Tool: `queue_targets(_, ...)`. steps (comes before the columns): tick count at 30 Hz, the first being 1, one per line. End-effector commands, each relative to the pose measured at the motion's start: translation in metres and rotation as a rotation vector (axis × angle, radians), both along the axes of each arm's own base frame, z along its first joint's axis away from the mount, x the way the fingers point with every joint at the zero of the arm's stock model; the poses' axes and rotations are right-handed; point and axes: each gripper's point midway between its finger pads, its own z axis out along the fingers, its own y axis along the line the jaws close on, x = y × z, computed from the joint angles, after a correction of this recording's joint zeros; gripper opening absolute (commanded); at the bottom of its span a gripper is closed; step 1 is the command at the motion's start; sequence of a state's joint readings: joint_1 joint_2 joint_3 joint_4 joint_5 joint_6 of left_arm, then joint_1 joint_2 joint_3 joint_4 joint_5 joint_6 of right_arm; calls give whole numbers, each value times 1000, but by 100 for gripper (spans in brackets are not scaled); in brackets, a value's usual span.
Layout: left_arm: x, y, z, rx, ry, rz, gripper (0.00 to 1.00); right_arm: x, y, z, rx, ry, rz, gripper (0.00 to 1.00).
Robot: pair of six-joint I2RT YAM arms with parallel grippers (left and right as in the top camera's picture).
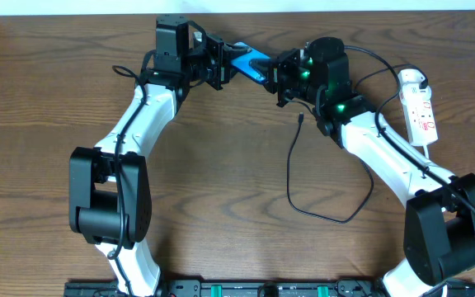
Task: Plug charger to phone and switch on socket
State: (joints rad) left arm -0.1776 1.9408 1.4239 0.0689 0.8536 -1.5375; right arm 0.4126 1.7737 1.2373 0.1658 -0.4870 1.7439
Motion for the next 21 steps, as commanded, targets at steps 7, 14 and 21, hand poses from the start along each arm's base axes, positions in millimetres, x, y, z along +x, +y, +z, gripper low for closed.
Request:
queue_targets(7, 4, 0, 23, 0, -71, 3, 7, -24, 25, 7, 21, -8, 139, 8)
queue_targets(14, 6, 2, 23, 4, -78, 6, 7, -25, 25, 7, 19, -11, 144, 37)
queue_targets(21, 8, 20, 26, 51, -195, -45, 7, -19, 16, 1, -84, -112, 154, 63)
